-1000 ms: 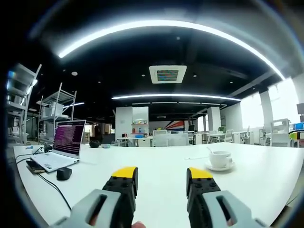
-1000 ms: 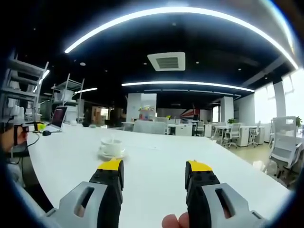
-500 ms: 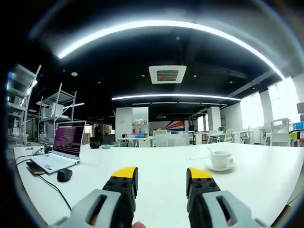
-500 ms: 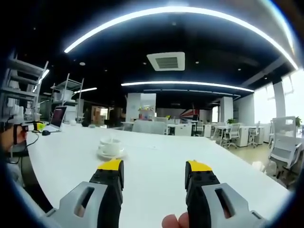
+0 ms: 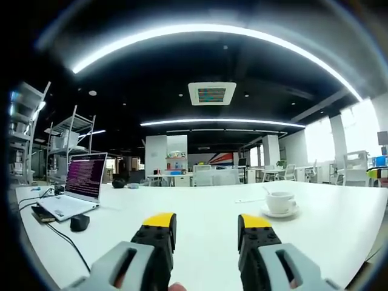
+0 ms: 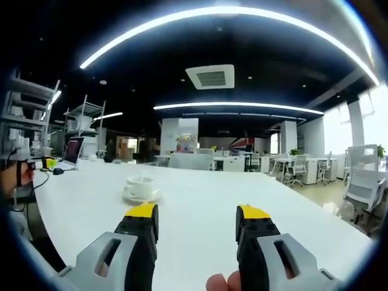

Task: Tidy tabletop coffee trays, cups and spoons，present forward

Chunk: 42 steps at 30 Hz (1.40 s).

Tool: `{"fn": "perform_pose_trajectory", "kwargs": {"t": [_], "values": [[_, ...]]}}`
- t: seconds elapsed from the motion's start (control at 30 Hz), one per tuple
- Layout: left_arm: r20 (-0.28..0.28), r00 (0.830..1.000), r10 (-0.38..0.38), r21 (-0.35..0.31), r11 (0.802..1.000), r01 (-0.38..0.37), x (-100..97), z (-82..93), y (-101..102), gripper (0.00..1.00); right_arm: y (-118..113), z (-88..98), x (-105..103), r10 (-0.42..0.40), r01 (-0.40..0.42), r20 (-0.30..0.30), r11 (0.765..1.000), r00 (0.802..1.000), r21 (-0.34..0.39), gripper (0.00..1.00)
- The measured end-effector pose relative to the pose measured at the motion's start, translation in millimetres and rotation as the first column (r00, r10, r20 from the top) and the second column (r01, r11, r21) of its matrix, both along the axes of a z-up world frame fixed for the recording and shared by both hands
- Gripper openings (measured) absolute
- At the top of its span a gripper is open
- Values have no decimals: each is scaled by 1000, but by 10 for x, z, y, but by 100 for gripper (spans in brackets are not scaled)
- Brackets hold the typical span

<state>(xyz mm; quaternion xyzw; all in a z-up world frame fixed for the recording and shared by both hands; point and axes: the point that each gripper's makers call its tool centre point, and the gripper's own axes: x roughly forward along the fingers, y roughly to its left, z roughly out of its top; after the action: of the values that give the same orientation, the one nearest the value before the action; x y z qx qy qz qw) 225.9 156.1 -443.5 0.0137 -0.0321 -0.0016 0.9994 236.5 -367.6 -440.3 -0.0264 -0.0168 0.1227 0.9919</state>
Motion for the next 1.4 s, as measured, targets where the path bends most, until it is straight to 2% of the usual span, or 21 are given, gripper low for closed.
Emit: {"fn": "perform_pose_trajectory", "kwargs": {"t": [0.37,1.4], "values": [[-2,1000,-1,-11,1000,1,-18,-21,-22,42,2,-68,-12,-3,3,-12,1000,1000,0,50],[9,1000,-1,-12,1000,1,-44,38,-4,41,65,-29,-45,-3,3,-3,1000,1000,0,48]]}}
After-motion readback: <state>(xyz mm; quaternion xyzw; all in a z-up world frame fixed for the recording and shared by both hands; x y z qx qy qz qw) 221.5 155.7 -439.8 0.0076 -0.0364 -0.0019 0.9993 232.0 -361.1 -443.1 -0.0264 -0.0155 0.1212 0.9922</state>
